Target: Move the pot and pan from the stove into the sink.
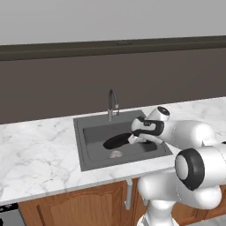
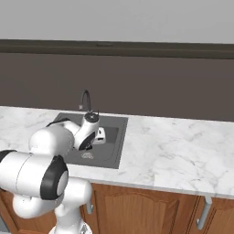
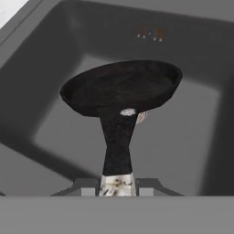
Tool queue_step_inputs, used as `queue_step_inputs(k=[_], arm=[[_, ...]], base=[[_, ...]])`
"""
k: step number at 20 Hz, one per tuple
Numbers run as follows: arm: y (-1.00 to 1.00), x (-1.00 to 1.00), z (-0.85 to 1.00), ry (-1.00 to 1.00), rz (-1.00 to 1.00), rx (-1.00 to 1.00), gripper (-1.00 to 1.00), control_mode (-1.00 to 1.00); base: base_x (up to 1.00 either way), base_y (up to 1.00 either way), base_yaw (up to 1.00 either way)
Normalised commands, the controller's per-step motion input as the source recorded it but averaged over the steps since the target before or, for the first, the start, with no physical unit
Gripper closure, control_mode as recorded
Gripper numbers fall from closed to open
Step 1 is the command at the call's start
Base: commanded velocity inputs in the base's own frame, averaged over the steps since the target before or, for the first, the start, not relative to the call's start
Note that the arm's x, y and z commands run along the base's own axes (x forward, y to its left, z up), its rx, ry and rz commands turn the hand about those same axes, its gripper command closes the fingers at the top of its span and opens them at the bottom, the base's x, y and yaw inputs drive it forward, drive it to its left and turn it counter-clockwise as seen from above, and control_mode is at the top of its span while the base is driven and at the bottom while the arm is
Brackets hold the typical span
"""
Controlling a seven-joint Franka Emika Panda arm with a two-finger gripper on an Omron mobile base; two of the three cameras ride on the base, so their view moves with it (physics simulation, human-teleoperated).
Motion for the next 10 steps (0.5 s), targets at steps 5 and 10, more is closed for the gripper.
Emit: queue_step_inputs(k=[5,10], arm=[[0.00,0.08,-0.33,-0.03,0.00,-0.04,1.00,-1.00],[0.00,0.03,-0.11,-0.03,0.00,-0.01,1.00,-1.00]], base=[[0.00,0.00,0.00],[0.00,0.00,0.00]])
